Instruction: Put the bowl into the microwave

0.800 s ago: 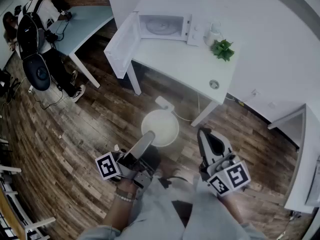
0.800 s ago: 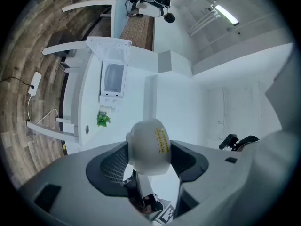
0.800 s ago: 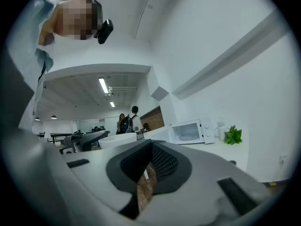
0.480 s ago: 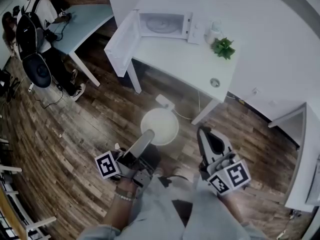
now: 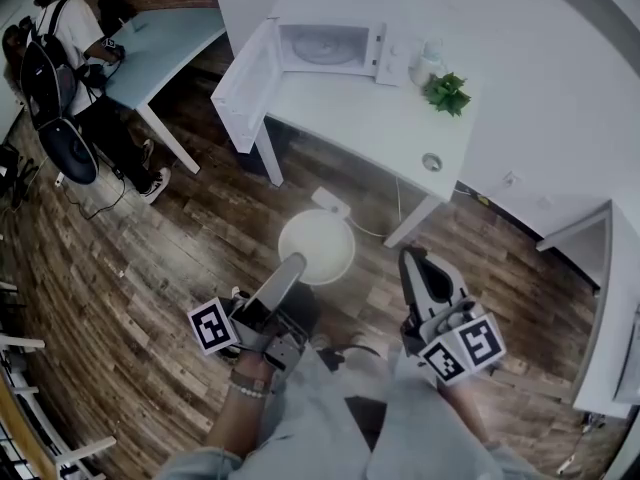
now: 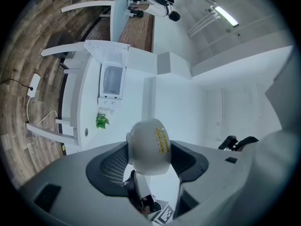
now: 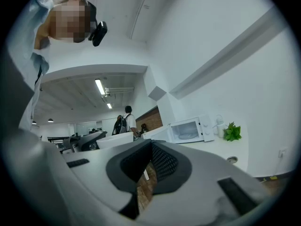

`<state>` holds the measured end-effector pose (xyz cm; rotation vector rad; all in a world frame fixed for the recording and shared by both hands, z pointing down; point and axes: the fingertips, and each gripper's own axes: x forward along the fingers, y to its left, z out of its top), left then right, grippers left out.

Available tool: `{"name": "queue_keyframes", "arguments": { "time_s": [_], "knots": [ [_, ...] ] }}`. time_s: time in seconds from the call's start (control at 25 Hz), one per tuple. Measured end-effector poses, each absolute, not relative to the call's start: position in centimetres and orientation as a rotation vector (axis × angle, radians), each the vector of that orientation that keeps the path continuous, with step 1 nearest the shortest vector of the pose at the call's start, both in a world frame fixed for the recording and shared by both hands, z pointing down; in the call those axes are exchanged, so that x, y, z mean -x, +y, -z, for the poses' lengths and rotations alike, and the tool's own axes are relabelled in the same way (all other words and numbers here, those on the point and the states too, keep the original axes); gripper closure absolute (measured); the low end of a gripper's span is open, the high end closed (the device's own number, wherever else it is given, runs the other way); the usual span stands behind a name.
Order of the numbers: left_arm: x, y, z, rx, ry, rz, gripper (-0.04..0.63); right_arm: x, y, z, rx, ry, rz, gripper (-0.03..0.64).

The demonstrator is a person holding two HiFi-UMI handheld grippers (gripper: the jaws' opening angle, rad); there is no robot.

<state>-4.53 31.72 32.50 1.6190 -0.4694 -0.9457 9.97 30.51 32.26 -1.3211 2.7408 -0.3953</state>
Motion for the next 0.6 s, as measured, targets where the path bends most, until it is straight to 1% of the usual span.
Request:
{"name": "queue_keyframes", "arguments": {
  "time_s": [0.6],
  "knots": [
    [8.9,32.3,-32.5,-1.652,-0.441,0.913,0.333,-7.1,31.4,-32.4,1.415,2.701,0.359,0.614]
  ]
}}
